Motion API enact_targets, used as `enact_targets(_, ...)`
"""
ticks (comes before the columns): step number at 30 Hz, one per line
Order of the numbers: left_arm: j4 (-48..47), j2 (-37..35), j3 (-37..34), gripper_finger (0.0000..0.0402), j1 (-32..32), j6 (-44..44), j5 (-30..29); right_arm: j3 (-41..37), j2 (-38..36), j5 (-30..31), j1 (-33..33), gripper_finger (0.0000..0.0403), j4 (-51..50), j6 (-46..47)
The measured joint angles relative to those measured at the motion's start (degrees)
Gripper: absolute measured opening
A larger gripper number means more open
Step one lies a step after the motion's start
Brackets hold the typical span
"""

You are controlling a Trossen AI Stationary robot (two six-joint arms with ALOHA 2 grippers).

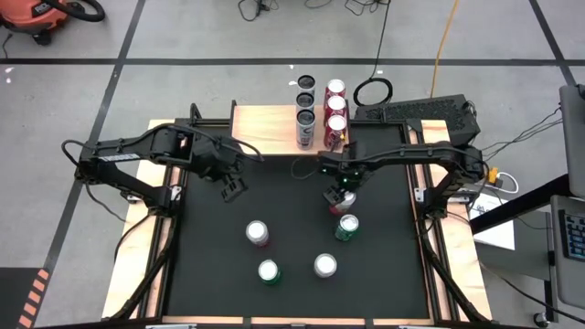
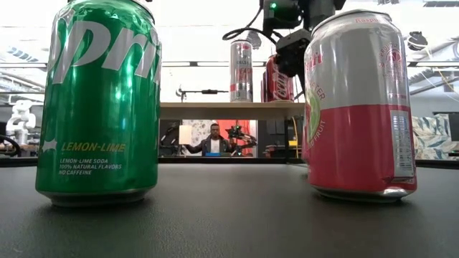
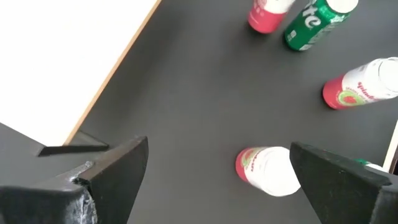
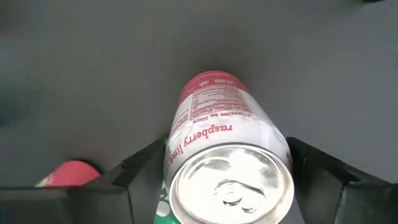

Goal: Place canned beverage on shelf
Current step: Put the top pink white soda can on the shelf

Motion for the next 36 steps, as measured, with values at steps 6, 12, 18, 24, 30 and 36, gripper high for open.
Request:
enact_targets(6,0.84,0.01,0.0,0.0393,0.0,0.06,-0.01,0.0,-2.12,0.42,0.57,0.0259,3.8,4.3)
enact_targets(12,1.19,0.02,0.0,0.0393,-0.02,0.07,-1.12,0.0,-2.93,0.2,1.87,0.0259,7.23,5.72)
enact_targets(18,1.26,0.02,0.0,0.0393,0.0,0.08,-5.71,0.0,-2.84,0.46,2.01,0.0259,8.57,2.91)
enact_targets(24,2.81,0.02,0.0,0.0393,-0.2,0.04,-9.3,0.0,-2.84,-0.32,2.01,0.0259,8.83,2.51)
enact_targets(30,6.74,0.02,0.0,0.0393,-0.71,-1.61,-10.35,0.02,-2.84,-5.41,2.01,0.0259,9.72,2.19)
enact_targets(36,12.26,0.07,0.0,0.0393,-2.1,-4.72,-9.17,0.02,-2.84,-10.18,2.01,0.026,12.36,-0.27)
